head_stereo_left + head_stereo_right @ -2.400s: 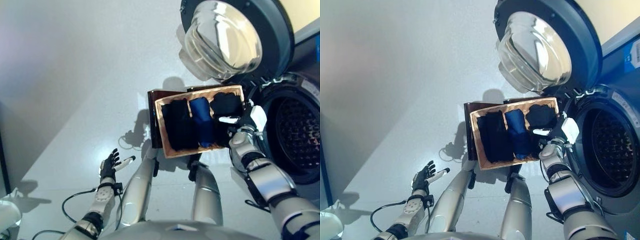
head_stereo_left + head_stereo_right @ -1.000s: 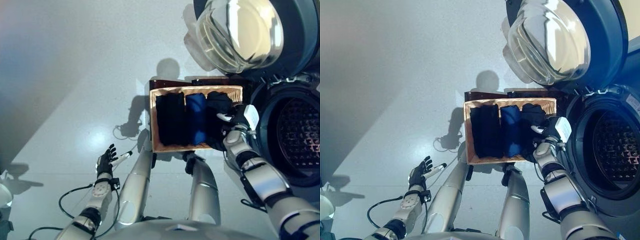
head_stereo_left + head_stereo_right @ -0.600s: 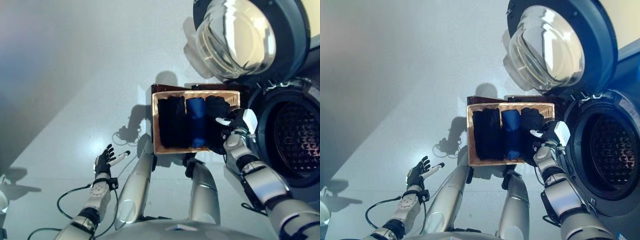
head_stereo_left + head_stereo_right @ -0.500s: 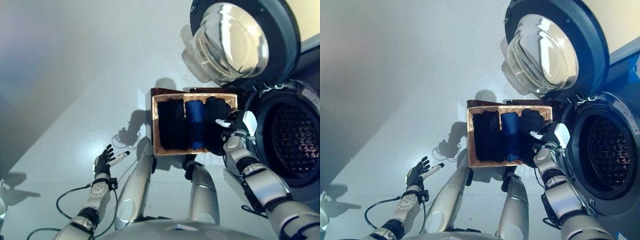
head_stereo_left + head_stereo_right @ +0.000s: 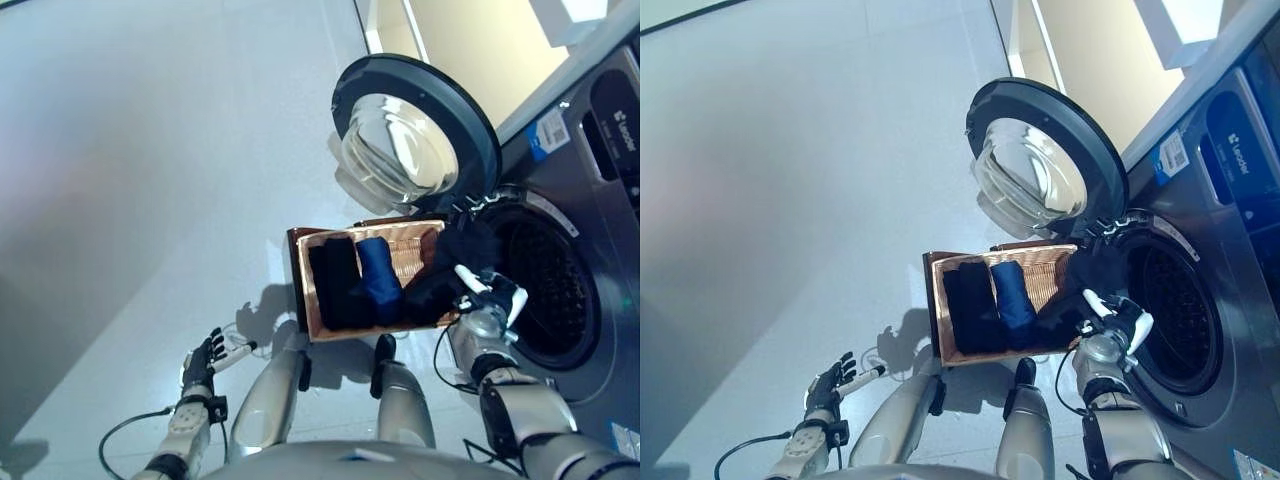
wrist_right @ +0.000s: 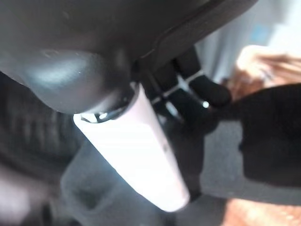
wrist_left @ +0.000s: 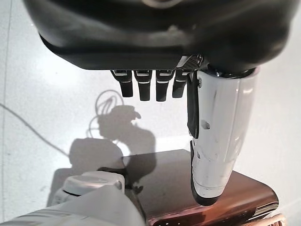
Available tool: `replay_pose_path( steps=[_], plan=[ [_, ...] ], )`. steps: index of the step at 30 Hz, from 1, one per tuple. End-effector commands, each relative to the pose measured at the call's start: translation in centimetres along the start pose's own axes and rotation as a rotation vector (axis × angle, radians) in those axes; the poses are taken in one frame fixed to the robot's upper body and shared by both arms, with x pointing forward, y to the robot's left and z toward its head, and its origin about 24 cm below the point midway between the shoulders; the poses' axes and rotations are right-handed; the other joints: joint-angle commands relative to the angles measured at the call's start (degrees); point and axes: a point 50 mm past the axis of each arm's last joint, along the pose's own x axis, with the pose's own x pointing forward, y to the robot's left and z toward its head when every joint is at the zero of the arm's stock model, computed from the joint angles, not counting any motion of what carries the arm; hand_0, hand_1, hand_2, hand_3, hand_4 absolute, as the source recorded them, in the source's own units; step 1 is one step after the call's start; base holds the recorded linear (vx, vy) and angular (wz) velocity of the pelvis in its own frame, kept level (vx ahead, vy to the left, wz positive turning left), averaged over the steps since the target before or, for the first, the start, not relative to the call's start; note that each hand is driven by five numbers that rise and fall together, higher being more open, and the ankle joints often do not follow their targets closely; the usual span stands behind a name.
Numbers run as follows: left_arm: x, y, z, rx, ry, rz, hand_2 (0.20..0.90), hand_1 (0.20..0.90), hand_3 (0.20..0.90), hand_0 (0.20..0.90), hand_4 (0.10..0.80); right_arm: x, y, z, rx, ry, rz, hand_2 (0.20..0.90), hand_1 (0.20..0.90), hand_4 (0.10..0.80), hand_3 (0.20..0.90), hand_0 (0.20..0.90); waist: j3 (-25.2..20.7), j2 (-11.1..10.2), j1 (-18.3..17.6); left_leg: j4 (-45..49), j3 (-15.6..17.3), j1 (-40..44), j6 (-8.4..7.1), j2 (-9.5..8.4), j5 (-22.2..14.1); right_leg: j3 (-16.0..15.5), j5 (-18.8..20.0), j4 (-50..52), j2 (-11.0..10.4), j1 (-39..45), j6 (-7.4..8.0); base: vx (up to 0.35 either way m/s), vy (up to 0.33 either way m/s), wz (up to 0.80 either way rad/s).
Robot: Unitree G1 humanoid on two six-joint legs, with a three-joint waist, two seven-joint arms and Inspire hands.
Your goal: Pick up the clothes and place them into the washing machine
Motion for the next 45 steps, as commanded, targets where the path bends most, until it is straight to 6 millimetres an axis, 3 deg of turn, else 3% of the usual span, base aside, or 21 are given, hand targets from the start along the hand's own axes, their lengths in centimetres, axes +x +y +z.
replay_pose_path(
  steps=[1,4,16,20,21,22,24,25,27,28,29,30,32,33,34,36,39,43,44,45],
  plan=[
    [-0.3,0.6,-0.2,-0.001,-0.021,0.005,0.900,0.900,0.900,0.900,0.800,1.1,-1.5,3.9,0.447,-0.110,-0.038,0.200,0.200,0.300,0.200,0.200,-0.5,2.8,0.2,5.7,1.6,-0.7,-2.11,-2.74,-7.3,-0.8,13.4,-15.2,-1.3,3.9,-0.73,0.009,0.071,-0.14],
    [-0.6,0.0,-1.3,-0.001,0.017,-0.017,0.900,0.900,0.900,0.900,0.800,1.4,-2.1,4.8,0.654,-0.128,-0.076,0.200,0.200,0.300,0.200,0.200,-1.3,4.9,0.1,5.5,2.1,-0.6,-1.85,-3.14,-7.6,0.0,13.4,-15.3,-1.6,3.5,-0.61,-0.005,0.082,-0.10],
    [-0.8,-1.8,-1.8,0.013,0.035,-0.082,0.900,0.900,0.900,0.900,0.800,2.0,-1.6,10.6,0.837,-0.254,-0.080,0.200,0.200,0.300,0.200,0.200,-2.0,10.0,0.6,5.2,2.6,-2.1,-1.96,-4.10,-6.9,1.7,13.9,-14.6,-2.3,0.9,-0.67,-0.012,0.037,-0.06],
    [-1.0,-2.2,-1.6,0.026,0.015,-0.116,0.900,0.900,0.900,0.900,0.800,1.7,-1.7,18.0,0.874,-0.429,-0.052,0.200,0.200,0.300,0.200,0.200,-1.4,13.0,1.1,5.9,3.0,-2.5,-2.20,-4.92,-7.7,2.9,13.0,-13.4,-3.1,0.1,-0.54,-0.014,0.042,0.03],
    [-1.0,-2.3,-1.5,0.024,0.013,-0.119,0.900,0.900,0.900,0.900,0.800,1.7,-1.7,18.1,0.873,-0.431,-0.053,0.200,0.200,0.300,0.200,0.200,-1.3,13.2,1.2,5.9,3.1,-2.7,-2.17,-4.90,-7.2,3.0,13.5,-13.5,-3.0,-0.1,-0.55,-0.017,0.067,0.01],
    [-1.1,-1.6,-1.5,0.036,-0.004,-0.114,0.900,0.900,0.900,0.900,0.800,0.3,-2.0,24.4,0.879,-0.602,-0.019,0.200,0.200,0.300,0.200,0.200,-1.5,14.7,1.7,5.8,3.4,-2.9,-2.27,-5.39,-7.7,3.6,13.5,-13.5,-3.7,-0.7,-0.33,-0.013,0.088,-0.01],
    [-1.1,-1.1,-1.2,0.056,-0.018,-0.114,0.900,0.900,0.900,0.900,0.800,-2.0,-2.9,30.7,0.840,-0.784,-0.009,0.200,0.200,0.300,0.200,0.200,-2.2,15.8,2.7,5.6,3.9,-3.3,-2.38,-5.67,-7.6,4.3,13.9,-13.8,-4.3,-1.5,-0.03,0.010,0.098,-0.01],
    [-1.1,-0.4,-1.1,0.068,-0.028,-0.102,0.900,0.900,0.900,0.900,0.800,-4.0,-3.4,34.4,0.862,-0.896,0.018,0.200,0.200,0.300,0.200,0.200,-2.5,16.3,3.2,5.5,4.1,-3.6,-2.41,-5.82,-7.5,4.7,14.1,-13.6,-4.5,-2.3,0.01,-0.002,0.083,-0.12],
    [-1.1,0.3,-0.6,0.070,-0.052,-0.085,0.900,0.900,0.900,0.900,0.800,-8.2,-3.9,39.5,0.930,-1.076,0.106,0.200,0.200,0.300,0.200,0.200,-2.8,17.1,3.7,5.1,4.6,-3.9,-2.40,-5.97,-7.4,5.6,14.0,-12.6,-4.8,-3.9,0.13,-0.010,0.092,-0.21],
    [-1.1,0.4,-0.5,0.069,-0.058,-0.083,0.900,0.900,0.900,0.900,0.800,-10.3,-4.0,41.2,0.966,-1.155,0.141,0.200,0.200,0.300,0.200,0.200,-2.8,17.4,3.8,4.9,4.8,-4.1,-2.41,-6.05,-7.2,6.1,13.7,-11.8,-4.8,-4.8,0.07,-0.005,0.074,-0.22],
    [-1.1,0.2,-0.3,0.061,-0.067,-0.086,0.900,0.900,0.900,0.900,0.800,-11.5,-3.6,41.6,0.991,-1.195,0.175,0.200,0.200,0.300,0.200,0.200,-2.5,17.7,3.5,4.9,5.1,-4.4,-2.40,-6.05,-7.2,6.6,13.4,-10.9,-4.9,-5.4,0.02,-0.024,0.061,-0.23],
    [-1.0,-0.1,0.0,0.053,-0.078,-0.090,0.900,0.900,0.900,0.900,0.800,-11.7,-3.4,41.3,1.006,-1.205,0.193,0.200,0.200,0.300,0.200,0.200,-2.2,18.1,3.0,4.8,5.3,-4.7,-2.35,-6.14,-6.6,6.9,14.0,-10.7,-4.8,-5.9,-0.08,-0.013,0.036,-0.12],
    [-0.9,-0.6,0.3,0.045,-0.085,-0.091,0.900,0.900,0.900,0.900,0.800,-9.0,-2.6,38.4,0.952,-1.109,0.140,0.200,0.200,0.300,0.200,0.200,-1.8,18.2,2.7,4.7,5.3,-4.7,-2.18,-6.50,-6.5,7.2,14.0,-10.3,-4.9,-6.0,-0.07,-0.005,0.011,-0.02],
    [-0.9,-0.7,0.1,0.050,-0.077,-0.092,0.900,0.900,0.900,0.900,0.800,-7.7,-2.1,37.1,0.930,-1.045,0.118,0.247,0.247,0.333,0.247,0.247,-1.8,18.2,2.7,4.7,5.4,-4.5,-2.12,-6.57,-6.5,7.1,14.1,-10.4,-4.9,-6.0,-0.02,0.038,0.002,0.03],
    [-0.8,-0.9,0.0,0.047,-0.068,-0.092,0.900,0.900,0.900,0.900,0.800,-6.1,-1.9,35.5,0.889,-0.970,0.089,0.900,0.900,0.800,0.900,0.900,-1.9,18.1,2.7,4.8,5.4,-4.2,-2.08,-6.67,-7.1,6.9,13.5,-10.3,-5.1,-5.7,0.05,0.033,0.009,0.00],
    [-0.8,-1.7,-0.1,0.026,-0.060,-0.105,0.900,0.900,0.900,0.900,0.800,-3.4,-0.6,32.1,0.813,-0.820,0.102,0.900,0.900,0.800,0.900,0.900,-1.8,18.3,2.7,4.9,5.5,-4.4,-2.04,-6.49,-6.6,6.7,14.4,-10.8,-5.1,-5.7,-0.01,0.000,0.003,-0.02],
    [-0.9,-3.1,-0.4,0.019,-0.047,-0.156,0.900,0.900,0.900,0.900,0.800,0.0,1.0,25.4,0.658,-0.588,0.103,0.900,0.900,0.800,0.900,0.900,-1.9,18.4,3.3,4.9,5.1,-4.1,-2.09,-6.30,-6.5,6.0,14.1,-10.9,-5.0,-4.7,-0.13,0.000,-0.020,-0.01],
    [-1.0,-3.3,-0.9,0.051,-0.019,-0.169,0.900,0.900,0.900,0.900,0.800,0.7,3.8,18.4,0.594,-0.389,0.173,0.900,0.900,0.800,0.900,0.900,-0.8,17.2,3.3,5.5,4.4,-3.4,-2.16,-5.89,-6.8,5.1,13.3,-10.6,-4.4,-3.3,-0.41,-0.018,-0.066,0.05],
    [-1.0,-3.2,-0.9,0.051,-0.020,-0.167,0.900,0.900,0.900,0.900,0.800,0.7,3.9,18.3,0.595,-0.388,0.174,0.900,0.900,0.800,0.900,0.900,-0.8,17.2,3.2,5.4,4.5,-3.6,-2.16,-5.85,-6.4,5.1,13.8,-10.7,-4.4,-3.4,-0.45,-0.007,-0.077,0.09],
    [-0.8,-3.0,-0.8,0.059,-0.014,-0.155,0.900,0.900,0.900,0.900,0.800,0.8,4.6,15.6,0.547,-0.306,0.193,0.900,0.900,0.800,0.900,0.900,-0.4,16.0,3.2,5.9,4.1,-3.4,-2.18,-5.55,-6.4,4.5,13.6,-10.6,-4.1,-2.7,-0.59,-0.010,-0.071,0.13]
  ],
)
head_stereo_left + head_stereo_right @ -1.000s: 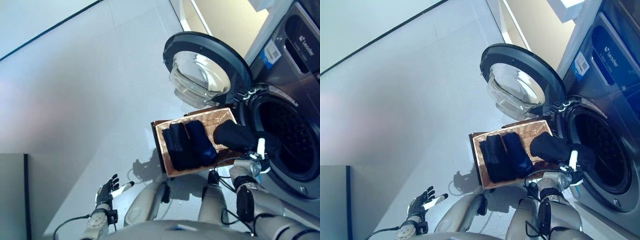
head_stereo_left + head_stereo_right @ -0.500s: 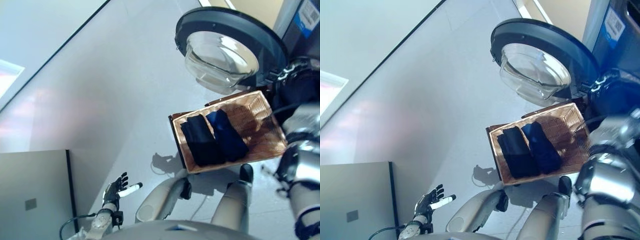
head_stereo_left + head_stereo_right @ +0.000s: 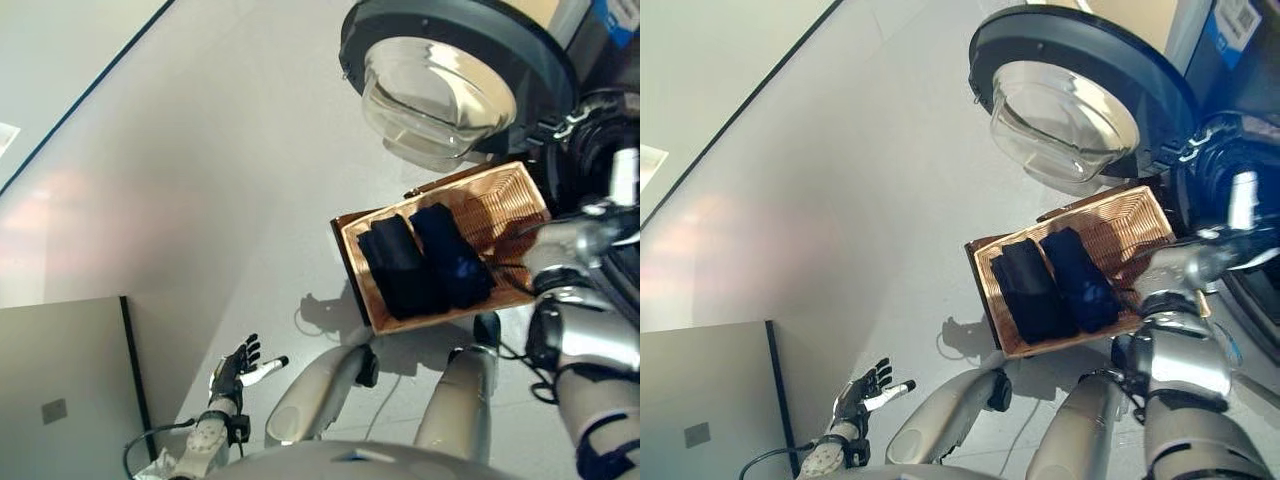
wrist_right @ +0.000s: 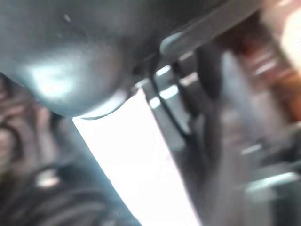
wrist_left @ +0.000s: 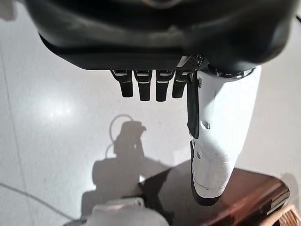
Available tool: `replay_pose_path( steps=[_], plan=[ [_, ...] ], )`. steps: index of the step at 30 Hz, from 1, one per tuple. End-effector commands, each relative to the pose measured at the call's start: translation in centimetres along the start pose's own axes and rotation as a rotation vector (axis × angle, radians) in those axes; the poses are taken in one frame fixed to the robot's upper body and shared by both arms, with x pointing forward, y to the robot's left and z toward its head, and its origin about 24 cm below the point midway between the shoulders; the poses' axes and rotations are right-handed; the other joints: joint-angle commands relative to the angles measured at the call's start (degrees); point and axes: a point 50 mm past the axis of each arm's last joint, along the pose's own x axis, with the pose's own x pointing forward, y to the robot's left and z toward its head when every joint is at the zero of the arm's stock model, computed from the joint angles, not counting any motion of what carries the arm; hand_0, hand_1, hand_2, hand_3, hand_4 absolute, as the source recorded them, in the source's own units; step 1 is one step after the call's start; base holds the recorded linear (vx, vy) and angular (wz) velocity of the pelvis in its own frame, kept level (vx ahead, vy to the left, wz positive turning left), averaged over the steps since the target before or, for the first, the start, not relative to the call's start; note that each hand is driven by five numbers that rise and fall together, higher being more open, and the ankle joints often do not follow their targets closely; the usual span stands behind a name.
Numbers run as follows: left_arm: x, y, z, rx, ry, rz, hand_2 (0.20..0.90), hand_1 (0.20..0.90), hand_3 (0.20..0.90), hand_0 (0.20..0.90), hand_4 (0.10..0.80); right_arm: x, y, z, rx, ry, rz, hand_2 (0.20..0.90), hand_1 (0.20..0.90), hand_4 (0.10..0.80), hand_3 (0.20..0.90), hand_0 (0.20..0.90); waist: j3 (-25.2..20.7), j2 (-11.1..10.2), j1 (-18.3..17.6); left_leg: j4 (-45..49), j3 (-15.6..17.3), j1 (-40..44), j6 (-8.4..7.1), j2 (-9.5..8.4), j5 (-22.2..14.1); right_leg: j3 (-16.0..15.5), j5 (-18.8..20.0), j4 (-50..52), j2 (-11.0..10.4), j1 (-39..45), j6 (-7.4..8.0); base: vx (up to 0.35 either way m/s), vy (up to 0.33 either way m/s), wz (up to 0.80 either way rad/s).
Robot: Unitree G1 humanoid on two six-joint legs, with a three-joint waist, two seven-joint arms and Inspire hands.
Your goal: Pick up the clothes and place them into the washing machine
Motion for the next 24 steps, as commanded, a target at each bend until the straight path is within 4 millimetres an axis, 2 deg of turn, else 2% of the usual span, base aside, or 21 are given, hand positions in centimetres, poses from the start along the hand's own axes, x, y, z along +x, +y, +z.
replay_pose_path(
  steps=[1,5,7,8,10,12,13,15,17,18,20,22,23,24],
  plan=[
    [0.5,1.5,-0.1,0.037,0.030,0.076,0.900,0.900,0.900,0.900,0.800,-0.4,-0.6,-1.1,-0.028,0.018,0.064,0.900,0.900,0.800,0.900,0.900,-2.3,-1.3,2.6,8.7,-0.3,-1.1,-3.10,-0.74,-8.1,-3.0,12.0,-12.7,0.0,4.8,-4.59,0.018,-0.102,0.19],
    [0.5,2.4,-0.3,0.037,0.050,0.112,0.900,0.900,0.900,0.900,0.800,-1.5,-1.7,-3.7,-0.056,0.095,0.074,0.900,0.900,0.800,0.900,0.900,-1.8,-4.5,2.3,9.3,-1.2,-0.6,-3.17,-0.24,-8.2,-4.2,11.7,-12.3,0.6,6.1,-4.92,0.002,-0.062,0.15],
    [0.6,2.6,-0.3,0.038,0.056,0.120,0.900,0.900,0.900,0.900,0.800,-1.6,-2.3,-4.1,-0.069,0.111,0.067,0.900,0.900,0.800,0.900,0.900,-1.8,-5.4,2.3,9.3,-1.3,-0.8,-3.21,0.00,-7.7,-4.6,12.1,-12.6,0.7,6.4,-5.00,0.001,-0.052,0.09],
    [0.5,3.0,-0.5,0.049,0.069,0.135,0.900,0.900,0.900,0.900,0.800,-2.2,-3.3,-5.5,-0.133,0.152,0.073,0.900,0.900,0.800,0.900,0.900,-1.9,-7.4,2.5,9.6,-1.9,0.0,-3.18,0.28,-8.3,-5.4,11.6,-12.8,1.1,7.8,-5.06,0.029,-0.095,0.05],
    [0.5,3.3,-0.5,0.050,0.068,0.142,0.900,0.900,0.900,0.900,0.800,-2.7,-4.2,-6.5,-0.198,0.181,0.085,0.900,0.900,0.800,0.900,0.900,-1.9,-9.3,2.4,9.7,-2.3,0.4,-3.13,0.73,-8.4,-6.1,11.6,-13.2,1.4,8.7,-5.10,0.030,-0.079,0.17],
    [0.4,3.4,-0.6,0.051,0.071,0.148,0.900,0.900,0.900,0.900,0.800,-3.0,-4.4,-6.9,-0.232,0.193,0.097,0.900,0.900,0.800,0.900,0.900,-1.9,-10.0,2.4,9.8,-2.4,0.5,-3.13,0.84,-8.4,-6.3,11.5,-13.3,1.5,9.0,-5.16,0.009,-0.039,0.08],
    [0.4,3.8,-0.6,0.070,0.080,0.158,0.900,0.900,0.900,0.900,0.800,-3.3,-5.4,-7.6,-0.404,0.213,0.132,0.900,0.900,0.800,0.900,0.900,-1.9,-11.7,2.5,10.0,-2.7,0.9,-3.17,1.19,-8.5,-6.9,11.5,-13.6,1.9,10.0,-5.32,0.019,-0.065,0.06],
    [0.6,4.5,-0.2,0.088,0.072,0.178,0.900,0.900,0.900,0.900,0.800,-3.4,-5.8,-8.0,-0.635,0.207,0.171,0.900,0.900,0.800,0.900,0.900,-2.0,-13.2,3.0,10.2,-3.1,1.1,-3.29,1.51,-8.6,-7.5,11.8,-14.3,2.2,10.7,-5.44,0.010,-0.084,0.10],
    [0.5,4.8,-0.2,0.091,0.066,0.191,0.900,0.900,0.900,0.900,0.800,-4.0,-5.3,-8.7,-0.665,0.210,0.219,0.900,0.900,0.800,0.900,0.900,-1.9,-13.8,2.9,10.3,-3.2,1.3,-3.31,1.64,-8.5,-7.8,11.9,-14.6,2.3,11.2,-5.50,-0.004,-0.046,0.05],
    [0.5,5.0,0.1,0.094,0.055,0.198,0.900,0.900,0.900,0.900,0.800,-4.3,-5.2,-9.1,-0.725,0.210,0.246,0.900,0.900,0.800,0.900,0.900,-2.0,-14.4,3.0,10.2,-3.5,1.3,-3.31,1.75,-8.1,-8.0,12.3,-14.9,2.5,11.2,-5.52,0.009,-0.074,0.01],
    [0.5,6.0,0.5,0.113,0.046,0.228,0.900,0.900,0.900,0.900,0.800,-5.0,-5.3,-10.1,-0.962,0.199,0.348,0.900,0.900,0.800,0.900,0.900,-2.1,-16.2,3.5,10.4,-4.3,1.6,-3.46,2.06,-8.3,-9.0,11.9,-15.2,2.8,12.1,-5.63,0.019,-0.085,0.07],
    [0.6,6.1,0.7,0.118,0.038,0.233,0.900,0.900,0.900,0.900,0.800,-5.1,-5.3,-10.3,-0.985,0.198,0.361,0.900,0.900,0.800,0.900,0.900,-2.0,-16.5,3.6,10.5,-4.4,1.5,-3.45,2.06,-8.3,-9.2,11.9,-15.3,2.9,12.2,-5.69,0.009,-0.039,0.16],
    [0.5,6.8,0.9,0.118,0.033,0.261,0.900,0.900,0.900,0.900,0.800,-5.3,-6.0,-10.6,-1.098,0.193,0.369,0.900,0.900,0.800,0.900,0.900,-1.9,-17.2,4.0,10.7,-4.8,1.3,-3.46,2.07,-8.3,-9.7,11.9,-15.3,3.1,12.3,-5.75,0.008,-0.033,0.13],
    [0.5,7.0,1.0,0.121,0.029,0.266,0.900,0.900,0.900,0.900,0.800,-5.3,-6.0,-10.7,-1.118,0.193,0.373,0.900,0.900,0.800,0.900,0.900,-1.9,-17.4,4.1,10.8,-5.0,1.1,-3.45,2.06,-8.3,-9.9,11.9,-15.3,3.2,12.3,-5.78,0.002,-0.043,0.13]
  ],
)
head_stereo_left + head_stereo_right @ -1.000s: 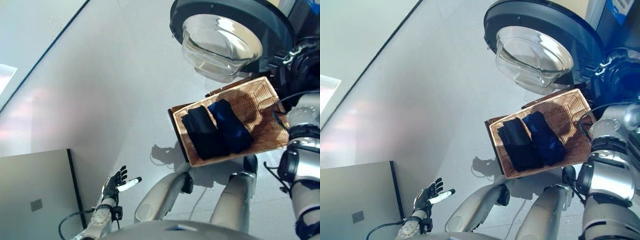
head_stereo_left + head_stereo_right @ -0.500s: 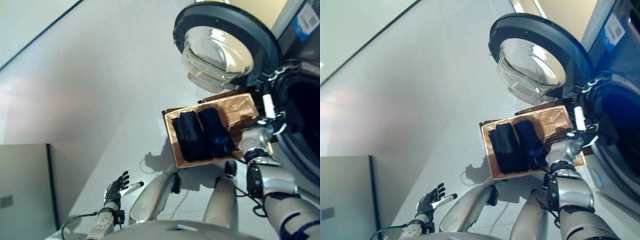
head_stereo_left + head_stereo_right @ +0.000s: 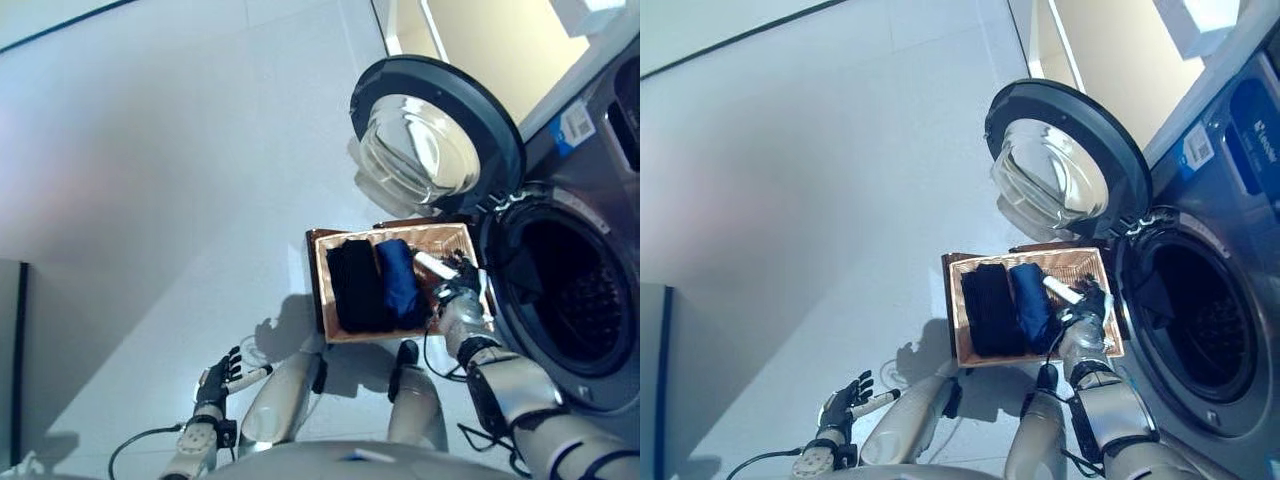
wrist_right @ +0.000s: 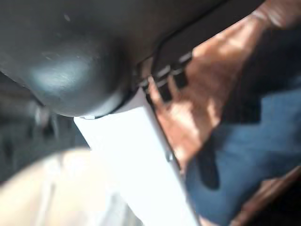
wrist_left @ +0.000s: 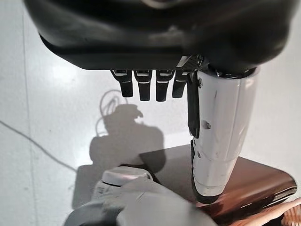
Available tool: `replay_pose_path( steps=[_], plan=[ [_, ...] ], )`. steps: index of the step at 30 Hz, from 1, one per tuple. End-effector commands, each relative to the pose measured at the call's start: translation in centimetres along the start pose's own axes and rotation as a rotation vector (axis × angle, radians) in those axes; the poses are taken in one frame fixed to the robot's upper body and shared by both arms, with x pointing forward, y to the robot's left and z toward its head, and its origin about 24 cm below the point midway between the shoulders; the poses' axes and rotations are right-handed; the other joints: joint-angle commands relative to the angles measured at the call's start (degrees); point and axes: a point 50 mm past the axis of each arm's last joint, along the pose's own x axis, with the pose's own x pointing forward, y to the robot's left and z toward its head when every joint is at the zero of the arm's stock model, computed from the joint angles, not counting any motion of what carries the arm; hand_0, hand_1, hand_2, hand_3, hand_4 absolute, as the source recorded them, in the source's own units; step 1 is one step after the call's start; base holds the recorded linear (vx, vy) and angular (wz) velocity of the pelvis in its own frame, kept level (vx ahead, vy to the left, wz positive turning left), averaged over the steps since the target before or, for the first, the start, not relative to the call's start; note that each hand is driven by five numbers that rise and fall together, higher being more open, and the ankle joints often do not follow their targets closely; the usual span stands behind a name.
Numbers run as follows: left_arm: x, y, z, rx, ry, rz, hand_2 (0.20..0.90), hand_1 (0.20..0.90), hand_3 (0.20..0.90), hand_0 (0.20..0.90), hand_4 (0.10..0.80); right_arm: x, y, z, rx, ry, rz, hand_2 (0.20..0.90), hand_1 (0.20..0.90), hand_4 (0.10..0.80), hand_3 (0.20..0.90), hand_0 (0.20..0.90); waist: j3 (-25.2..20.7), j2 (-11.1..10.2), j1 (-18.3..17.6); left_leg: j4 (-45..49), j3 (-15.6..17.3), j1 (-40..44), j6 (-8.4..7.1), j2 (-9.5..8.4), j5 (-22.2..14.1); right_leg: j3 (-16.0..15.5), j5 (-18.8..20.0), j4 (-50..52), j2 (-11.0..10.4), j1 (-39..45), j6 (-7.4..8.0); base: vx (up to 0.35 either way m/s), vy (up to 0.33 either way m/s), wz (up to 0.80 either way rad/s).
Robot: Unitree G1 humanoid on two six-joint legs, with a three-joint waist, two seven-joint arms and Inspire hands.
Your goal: Pick up the clothes and place them into the washing machine
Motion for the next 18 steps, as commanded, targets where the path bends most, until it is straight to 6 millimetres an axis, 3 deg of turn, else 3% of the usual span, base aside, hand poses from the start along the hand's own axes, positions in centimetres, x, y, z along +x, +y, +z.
replay_pose_path(
  steps=[1,6,12,18],
  plan=[
    [0.7,3.5,1.7,0.033,-0.045,0.128,0.900,0.900,0.900,0.900,0.800,0.7,-1.6,2.0,-0.173,-0.086,-0.050,0.900,0.900,0.800,0.900,0.900,0.1,-2.3,2.7,7.2,1.8,-1.8,-2.93,-1.79,-7.4,-1.3,12.7,-13.4,-0.4,3.2,-2.36,-0.013,-0.034,0.09],
    [0.8,4.1,2.4,0.033,-0.074,0.144,0.900,0.900,0.900,0.900,0.800,0.7,-1.2,1.9,-0.267,-0.083,-0.047,0.900,0.900,0.800,0.900,0.900,0.9,-3.0,3.6,7.6,1.3,-2.7,-2.95,-1.69,-7.2,-2.1,12.7,-13.2,-0.4,2.6,-2.47,-0.011,-0.015,0.04],
    [1.2,4.0,3.8,0.014,-0.125,0.162,0.900,0.900,0.900,0.900,0.800,0.5,-0.4,2.0,-0.235,-0.084,-0.057,0.900,0.900,0.800,0.900,0.900,3.0,-3.8,4.3,8.8,0.7,-5.1,-3.21,-1.65,-7.1,-2.8,12.4,-12.5,-0.2,1.1,-2.90,-0.012,-0.008,0.13],
    [1.4,3.8,4.8,-0.003,-0.170,0.177,0.900,0.900,0.900,0.900,0.800,0.7,-0.9,2.7,-0.231,-0.088,-0.130,0.900,0.900,0.800,0.900,0.900,4.4,-3.5,4.5,9.4,0.5,-6.4,-3.34,-1.80,-7.1,-3.2,12.0,-11.5,-0.3,0.1,-3.12,-0.011,0.009,0.10]
  ],
)
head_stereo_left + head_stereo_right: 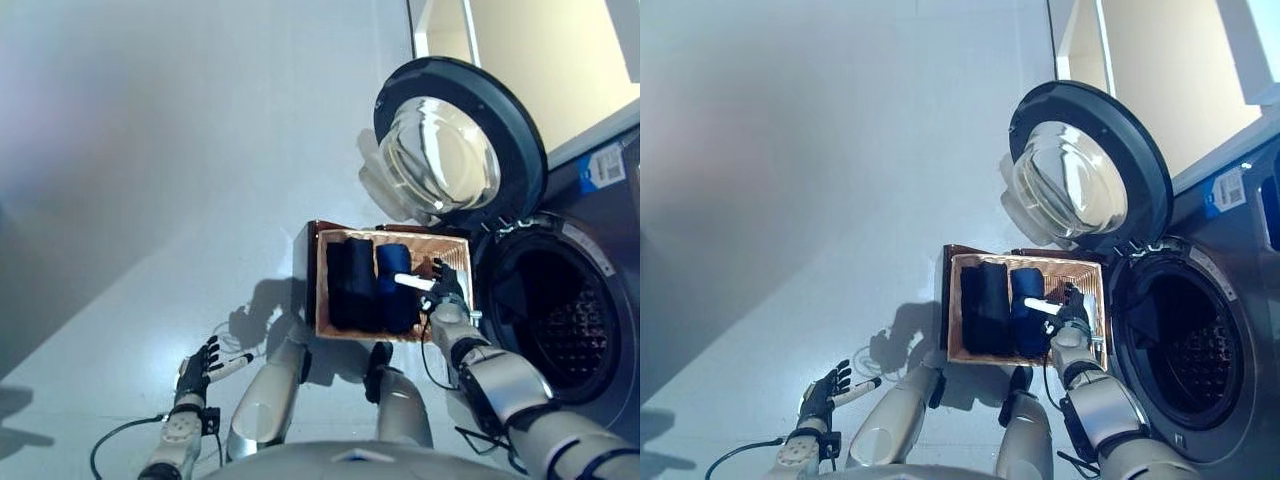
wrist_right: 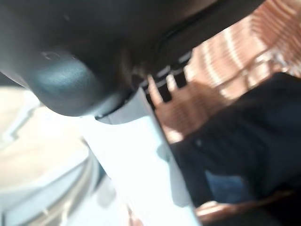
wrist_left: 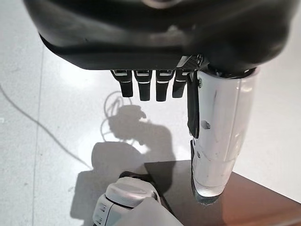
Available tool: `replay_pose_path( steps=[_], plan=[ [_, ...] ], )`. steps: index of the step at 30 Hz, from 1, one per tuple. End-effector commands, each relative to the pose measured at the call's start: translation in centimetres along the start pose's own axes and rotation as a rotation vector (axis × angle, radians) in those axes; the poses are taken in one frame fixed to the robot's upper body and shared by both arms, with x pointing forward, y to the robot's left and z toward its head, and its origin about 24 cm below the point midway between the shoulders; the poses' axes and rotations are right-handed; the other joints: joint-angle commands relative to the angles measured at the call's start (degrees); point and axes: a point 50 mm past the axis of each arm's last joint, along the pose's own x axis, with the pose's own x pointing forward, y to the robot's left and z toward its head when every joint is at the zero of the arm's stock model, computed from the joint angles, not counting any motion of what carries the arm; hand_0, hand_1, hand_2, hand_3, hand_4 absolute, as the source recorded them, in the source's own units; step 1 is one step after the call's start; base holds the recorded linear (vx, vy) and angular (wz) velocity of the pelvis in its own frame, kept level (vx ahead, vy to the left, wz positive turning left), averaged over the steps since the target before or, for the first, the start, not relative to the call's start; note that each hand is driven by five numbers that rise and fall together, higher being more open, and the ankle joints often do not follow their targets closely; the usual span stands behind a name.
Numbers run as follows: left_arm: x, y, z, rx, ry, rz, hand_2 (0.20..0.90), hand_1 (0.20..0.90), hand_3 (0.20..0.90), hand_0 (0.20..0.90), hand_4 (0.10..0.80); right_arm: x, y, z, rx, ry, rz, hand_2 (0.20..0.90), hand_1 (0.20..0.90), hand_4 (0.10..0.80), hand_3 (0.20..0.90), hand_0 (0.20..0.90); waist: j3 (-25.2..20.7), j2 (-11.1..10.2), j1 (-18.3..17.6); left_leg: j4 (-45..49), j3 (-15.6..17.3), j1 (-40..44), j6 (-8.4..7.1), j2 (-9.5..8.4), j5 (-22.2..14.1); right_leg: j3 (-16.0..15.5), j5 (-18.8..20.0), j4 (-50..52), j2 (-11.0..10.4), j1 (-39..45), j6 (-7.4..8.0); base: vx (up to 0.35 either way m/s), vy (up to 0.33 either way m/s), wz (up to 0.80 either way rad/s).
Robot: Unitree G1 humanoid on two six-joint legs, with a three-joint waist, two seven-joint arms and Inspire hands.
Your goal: Pick up the clothes and place them into the washing machine
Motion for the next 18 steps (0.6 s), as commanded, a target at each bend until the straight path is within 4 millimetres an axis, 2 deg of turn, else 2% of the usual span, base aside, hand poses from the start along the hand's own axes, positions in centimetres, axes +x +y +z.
replay_pose_path(
  steps=[1,5,15,16,17,18],
  plan=[
    [0.7,1.7,2.7,-0.012,-0.125,0.080,0.900,0.900,0.900,0.900,0.800,1.2,-3.3,3.1,0.011,-0.090,-0.164,0.900,0.900,0.800,0.900,0.900,2.3,1.5,1.8,8.4,2.9,-2.8,-2.85,-1.80,-7.2,0.0,12.1,-10.0,-0.6,0.6,-2.88,-0.040,0.054,0.09],
    [0.6,1.6,3.2,-0.016,-0.152,0.081,0.900,0.900,0.900,0.900,0.800,1.5,-4.3,3.8,-0.014,-0.094,-0.212,0.900,0.900,0.800,0.900,0.900,3.6,2.8,2.3,9.8,3.2,-4.3,-2.59,-2.11,-7.6,0.3,12.0,-8.8,-1.0,-0.7,-2.98,-0.035,0.045,0.02],
    [0.5,0.9,4.0,-0.049,-0.197,0.063,0.900,0.900,0.900,0.900,0.800,1.6,-4.9,4.9,-0.040,-0.123,-0.249,0.900,0.900,0.800,0.900,0.900,5.2,4.6,3.1,10.3,2.8,-7.1,-2.56,-2.82,-7.2,-0.3,11.5,-6.8,-1.8,-4.0,-3.19,-0.005,0.013,0.03],
    [0.5,0.7,4.1,-0.051,-0.203,0.056,0.900,0.900,0.900,0.900,0.800,1.7,-5.0,5.0,-0.044,-0.125,-0.258,0.851,0.851,0.765,0.851,0.851,5.2,4.8,3.2,10.4,2.6,-7.5,-2.59,-2.91,-7.1,-0.4,11.5,-6.7,-2.0,-4.3,-3.19,-0.003,0.013,0.08],
    [0.5,0.5,4.2,-0.054,-0.207,0.053,0.900,0.900,0.900,0.900,0.800,1.7,-5.1,5.1,-0.048,-0.125,-0.267,0.582,0.582,0.573,0.582,0.582,5.2,5.0,3.3,10.3,2.6,-7.8,-2.65,-3.01,-7.0,-0.5,11.4,-6.7,-2.1,-4.4,-3.14,-0.004,0.019,0.07],
    [0.5,0.4,4.4,-0.057,-0.214,0.050,0.900,0.900,0.900,0.900,0.800,1.7,-5.3,5.3,-0.047,-0.125,-0.279,0.513,0.513,0.524,0.513,0.513,5.3,5.3,3.4,10.3,2.4,-8.2,-2.67,-3.16,-6.9,-0.6,11.4,-6.5,-2.2,-4.8,-3.15,-0.010,0.015,0.07]
  ],
)
